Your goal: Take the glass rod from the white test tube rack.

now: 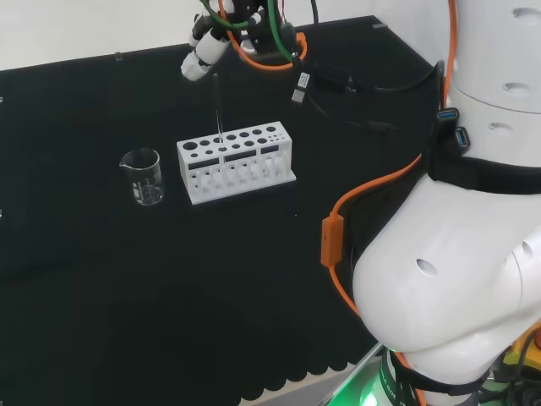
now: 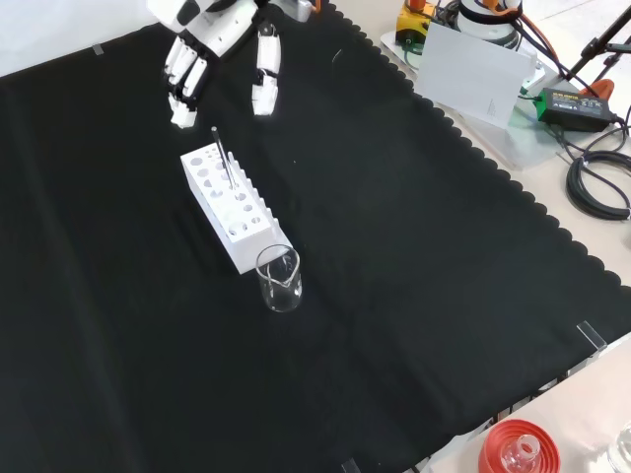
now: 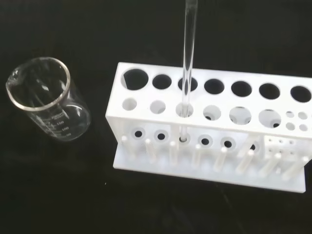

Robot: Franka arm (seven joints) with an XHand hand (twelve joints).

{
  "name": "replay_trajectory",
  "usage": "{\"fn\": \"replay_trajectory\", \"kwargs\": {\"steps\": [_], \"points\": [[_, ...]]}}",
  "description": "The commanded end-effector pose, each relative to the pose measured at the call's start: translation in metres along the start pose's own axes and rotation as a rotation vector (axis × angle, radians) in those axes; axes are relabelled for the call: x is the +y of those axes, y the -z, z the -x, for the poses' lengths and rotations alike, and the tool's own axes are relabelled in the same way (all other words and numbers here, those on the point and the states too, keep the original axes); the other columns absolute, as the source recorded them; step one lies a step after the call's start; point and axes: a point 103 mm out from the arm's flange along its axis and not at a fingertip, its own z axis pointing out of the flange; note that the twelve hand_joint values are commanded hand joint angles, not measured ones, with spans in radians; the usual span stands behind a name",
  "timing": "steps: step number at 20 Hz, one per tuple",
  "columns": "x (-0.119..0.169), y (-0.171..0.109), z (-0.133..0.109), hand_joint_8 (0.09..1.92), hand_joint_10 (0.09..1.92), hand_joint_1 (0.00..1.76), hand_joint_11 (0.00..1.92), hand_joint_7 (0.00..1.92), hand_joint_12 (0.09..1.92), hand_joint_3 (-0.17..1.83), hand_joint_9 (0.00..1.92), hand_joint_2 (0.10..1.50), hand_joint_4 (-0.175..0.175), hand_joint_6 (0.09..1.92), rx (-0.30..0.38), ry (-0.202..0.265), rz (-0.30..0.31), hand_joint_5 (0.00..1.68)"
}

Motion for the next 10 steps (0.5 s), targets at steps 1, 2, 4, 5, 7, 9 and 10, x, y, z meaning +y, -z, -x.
{"fn": "replay_trajectory", "kwargs": {"steps": [1, 2, 4, 5, 7, 9, 10], "points": [[0.007, -0.008, 0.001, 0.88, 0.95, 0.53, 0.36, 0.12, 1.41, -0.16, 0.38, 0.93, 0.005, 0.09, 0.008, 0.008, -0.022, 0.32], [0.008, -0.01, 0.001, 0.88, 0.95, 0.53, 0.36, 0.12, 1.41, -0.16, 0.38, 0.93, 0.005, 0.09, 0.011, 0.007, -0.027, 0.32], [0.01, -0.013, 0.002, 0.88, 0.95, 0.53, 0.36, 0.13, 1.41, -0.16, 0.38, 0.93, 0.004, 0.09, 0.008, 0.007, -0.035, 0.33], [0.01, -0.015, 0.002, 0.88, 0.95, 0.53, 0.37, 0.13, 1.41, -0.16, 0.39, 0.93, 0.003, 0.09, -0.002, 0.007, -0.041, 0.33], [0.012, -0.018, 0.003, 0.88, 0.95, 0.53, 0.37, 0.13, 1.41, -0.16, 0.39, 0.93, 0.001, 0.09, 0.002, 0.008, -0.05, 0.33], [0.014, -0.022, 0.005, 0.88, 0.95, 0.53, 0.37, 0.13, 1.41, -0.16, 0.39, 0.93, -0.001, 0.09, 0.009, 0.017, -0.063, 0.33], [0.015, -0.025, 0.006, 0.88, 0.95, 0.53, 0.37, 0.14, 1.41, -0.16, 0.4, 0.93, -0.001, 0.1, 0.024, 0.022, -0.074, 0.34]]}}
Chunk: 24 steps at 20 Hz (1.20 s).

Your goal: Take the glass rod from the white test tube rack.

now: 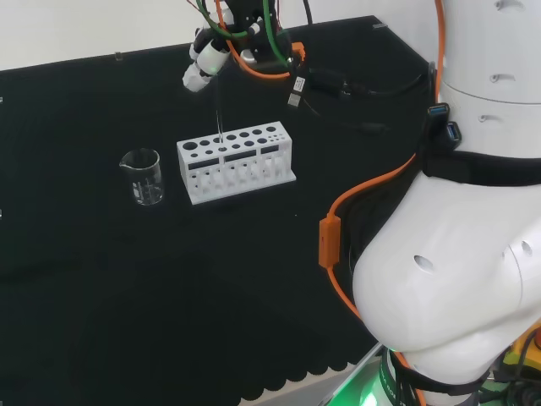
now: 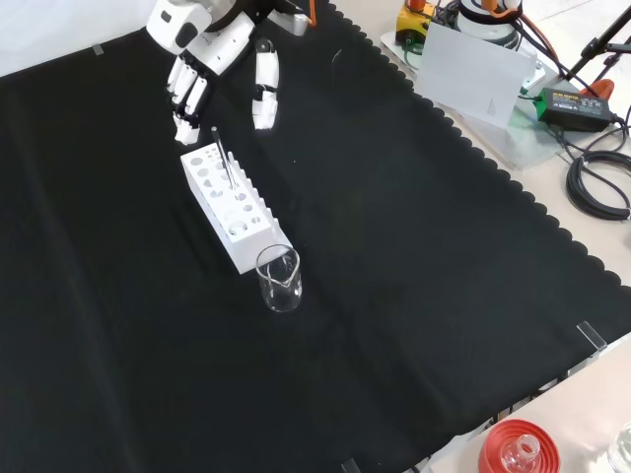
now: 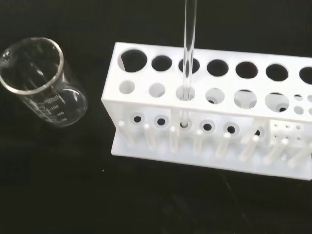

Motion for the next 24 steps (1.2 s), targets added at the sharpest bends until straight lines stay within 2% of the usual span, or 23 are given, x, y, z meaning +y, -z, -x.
{"fn": "replay_trajectory", "kwargs": {"steps": [1, 7, 10, 20, 24], "points": [[0.005, -0.009, 0.004, 0.88, 0.95, 0.52, 0.37, 0.14, 1.41, -0.16, 0.4, 0.93, -0.002, 0.1, 0.027, 0.018, -0.036, 0.34], [0.01, -0.015, 0.004, 0.88, 0.95, 0.53, 0.38, 0.14, 1.41, -0.17, 0.41, 0.93, -0.008, 0.11, 0.006, 0.023, -0.041, 0.36], [0.012, -0.017, 0.004, 0.89, 0.95, 0.55, 0.39, 0.16, 1.42, -0.17, 0.43, 0.92, -0.01, 0.12, 0.025, 0.03, -0.039, 0.37], [0.019, -0.027, 0.008, 0.88, 0.93, 0.62, 0.52, 0.21, 1.38, -0.17, 0.52, 0.92, -0.021, 0.17, -0.004, 0.022, -0.068, 0.37], [0.022, -0.03, 0.008, 0.88, 0.89, 0.65, 0.6, 0.27, 1.34, -0.17, 0.58, 0.92, -0.031, 0.26, -0.009, 0.02, -0.076, 0.36]]}}
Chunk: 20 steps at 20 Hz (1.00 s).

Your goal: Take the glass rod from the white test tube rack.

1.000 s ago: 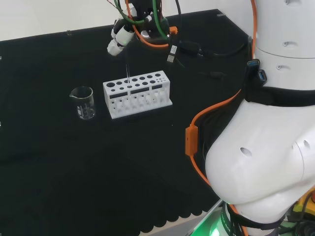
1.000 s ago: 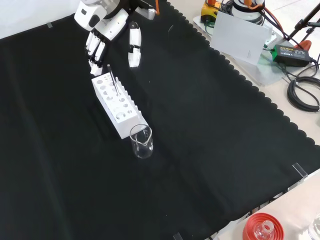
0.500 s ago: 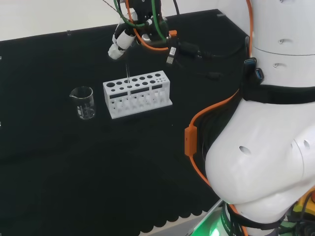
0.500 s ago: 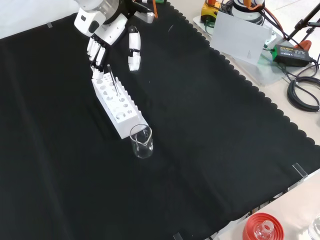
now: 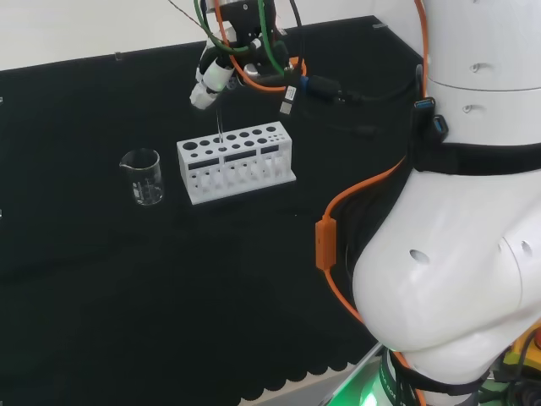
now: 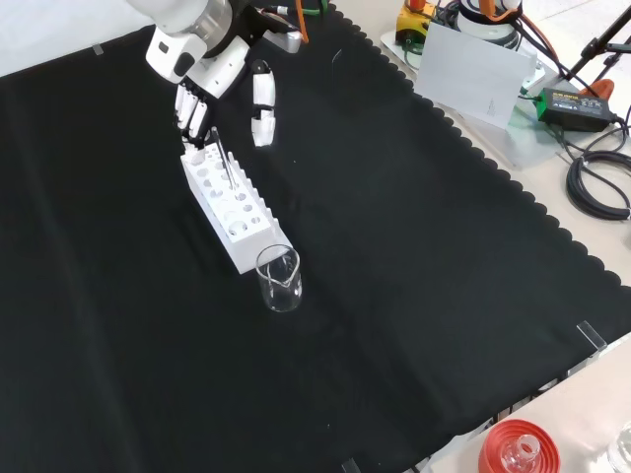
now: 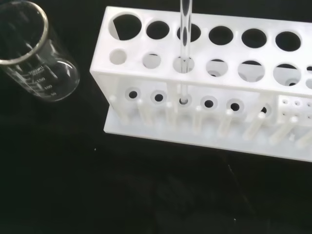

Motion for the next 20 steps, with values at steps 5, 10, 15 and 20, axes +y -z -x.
{"fn": "replay_trajectory", "kwargs": {"steps": [5, 10, 15, 20], "points": [[0.0034, -0.0035, 0.0026, 0.88, 0.84, 0.7, 0.74, 0.36, 1.28, -0.17, 0.69, 0.93, -0.048, 0.48, 0.004, -0.001, -0.008, 0.31], [0.0077, -0.0025, 0.0037, 0.89, 0.8, 0.76, 0.87, 0.43, 1.23, -0.17, 0.81, 0.95, -0.062, 0.59, 0.015, -0.002, -0.009, 0.29], [0.0096, -0.0019, 0.0055, 0.9, 0.77, 0.82, 0.94, 0.47, 1.2, -0.17, 0.87, 0.96, -0.074, 0.64, 0.016, -0.002, 0.0, 0.29], [0.0118, -0.0018, 0.0054, 0.9, 0.75, 0.84, 1.0, 0.51, 1.18, -0.17, 0.91, 0.97, -0.084, 0.69, 0.018, -0.008, 0.001, 0.31]]}}
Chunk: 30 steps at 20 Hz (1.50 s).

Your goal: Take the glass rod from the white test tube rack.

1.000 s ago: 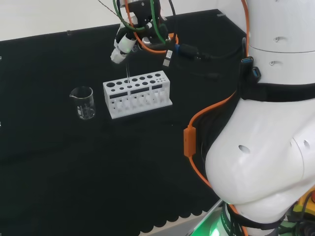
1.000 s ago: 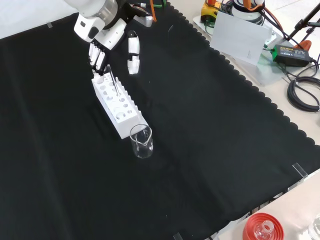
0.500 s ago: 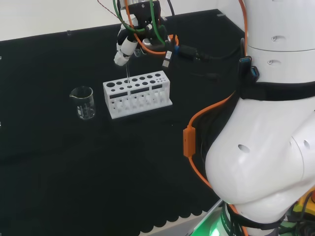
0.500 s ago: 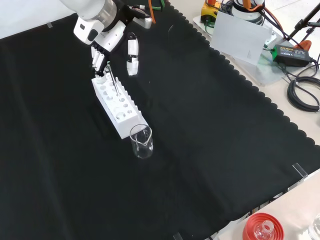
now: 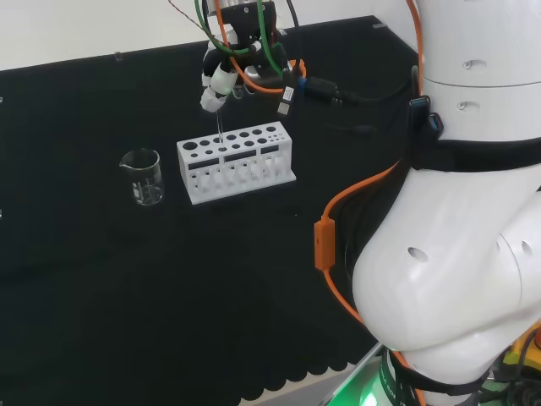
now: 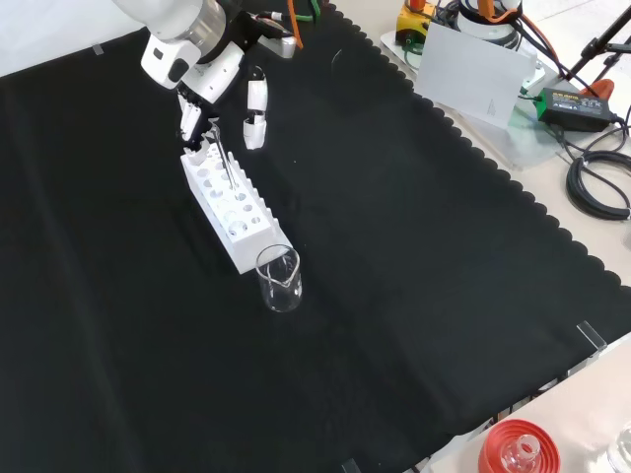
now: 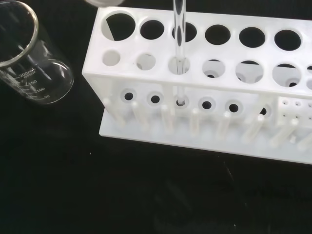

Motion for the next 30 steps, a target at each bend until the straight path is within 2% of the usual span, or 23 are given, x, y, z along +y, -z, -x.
{"fn": "replay_trajectory", "kwargs": {"steps": [1, 6, 14, 15, 17, 20, 25, 27, 28, 30], "points": [[0.004, 0.001, 0.001, 0.89, 0.74, 0.85, 1.01, 0.53, 1.17, -0.17, 0.93, 0.97, -0.09, 0.72, -0.004, -0.007, 0.007, 0.33], [0.008, 0.004, 0.005, 0.88, 0.71, 0.89, 1.07, 0.62, 1.15, -0.17, 0.98, 0.99, -0.13, 0.83, -0.006, -0.023, 0.018, 0.45], [0.012, 0.005, 0.011, 0.86, 0.64, 0.92, 1.18, 0.74, 1.08, -0.17, 1.1, 1.01, -0.17, 0.87, 0.007, -0.024, 0.032, 0.56], [0.012, 0.006, 0.01, 0.85, 0.62, 0.93, 1.21, 0.77, 1.05, -0.17, 1.12, 1.02, -0.173, 0.87, -0.009, -0.032, 0.039, 0.59], [0.013, 0.006, 0.009, 0.84, 0.59, 0.96, 1.27, 0.81, 1.01, -0.17, 1.18, 1.03, -0.175, 0.86, 0.006, -0.026, 0.059, 0.65], [0.014, 0.005, 0.011, 0.83, 0.53, 0.99, 1.33, 0.85, 0.97, -0.17, 1.24, 1.04, -0.175, 0.85, 0.005, -0.008, 0.053, 0.68], [0.014, 0.005, 0.011, 0.83, 0.51, 0.98, 1.34, 0.85, 0.96, -0.17, 1.26, 1.03, -0.175, 0.86, -0.001, 0.0, 0.021, 0.64], [0.014, 0.005, 0.011, 0.83, 0.5, 0.97, 1.32, 0.83, 0.97, -0.17, 1.25, 1.01, -0.175, 0.89, -0.004, 0.003, 0.03, 0.58], [0.012, 0.007, 0.007, 0.83, 0.51, 0.96, 1.32, 0.82, 0.98, -0.17, 1.24, 1.01, -0.175, 0.9, -0.018, -0.054, 0.025, 0.56], [0.011, 0.008, 0.002, 0.84, 0.51, 0.96, 1.31, 0.82, 0.99, -0.17, 1.24, 1.01, -0.175, 0.91, -0.028, -0.06, 0.031, 0.54]]}}
